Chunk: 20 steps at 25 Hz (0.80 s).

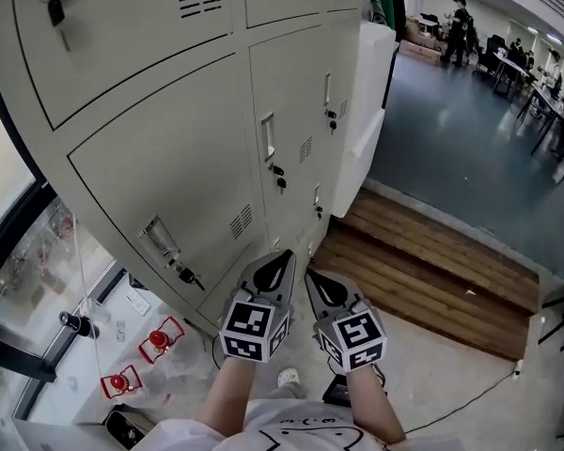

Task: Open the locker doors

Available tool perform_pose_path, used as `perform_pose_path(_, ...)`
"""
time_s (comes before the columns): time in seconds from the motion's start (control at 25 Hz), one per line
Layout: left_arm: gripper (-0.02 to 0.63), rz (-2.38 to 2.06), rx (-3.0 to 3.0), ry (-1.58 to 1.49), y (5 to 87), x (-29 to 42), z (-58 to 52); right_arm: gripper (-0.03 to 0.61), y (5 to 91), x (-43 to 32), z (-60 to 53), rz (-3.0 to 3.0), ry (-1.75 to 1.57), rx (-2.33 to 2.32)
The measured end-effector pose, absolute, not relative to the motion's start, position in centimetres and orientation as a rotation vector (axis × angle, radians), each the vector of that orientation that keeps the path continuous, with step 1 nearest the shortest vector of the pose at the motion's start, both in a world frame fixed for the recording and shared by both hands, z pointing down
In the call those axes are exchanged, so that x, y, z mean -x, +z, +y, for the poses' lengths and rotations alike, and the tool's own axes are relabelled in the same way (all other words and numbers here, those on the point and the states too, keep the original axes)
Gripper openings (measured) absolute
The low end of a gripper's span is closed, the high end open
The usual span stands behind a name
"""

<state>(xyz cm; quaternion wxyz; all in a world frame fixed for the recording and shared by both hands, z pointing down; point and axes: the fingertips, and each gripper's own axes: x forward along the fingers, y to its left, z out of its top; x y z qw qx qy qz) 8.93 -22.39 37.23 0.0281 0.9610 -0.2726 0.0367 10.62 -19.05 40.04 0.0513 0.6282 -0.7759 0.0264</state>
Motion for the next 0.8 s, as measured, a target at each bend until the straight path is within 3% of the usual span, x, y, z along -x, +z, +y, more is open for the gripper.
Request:
perform_pose_path(0.56,0.020,-0.961,-2.765,0.233,45.0,-9.0,-30.2,0.014,53.8,-11.5,-31.1,-2.446,0.338,-1.505)
perform_pose_path(0.8,0.020,-1.045,-2.680,0.255,47.2,-8.7,-31.8,0.065,59.0,-11.2,-34.8,-2.445,0.403,-1.325)
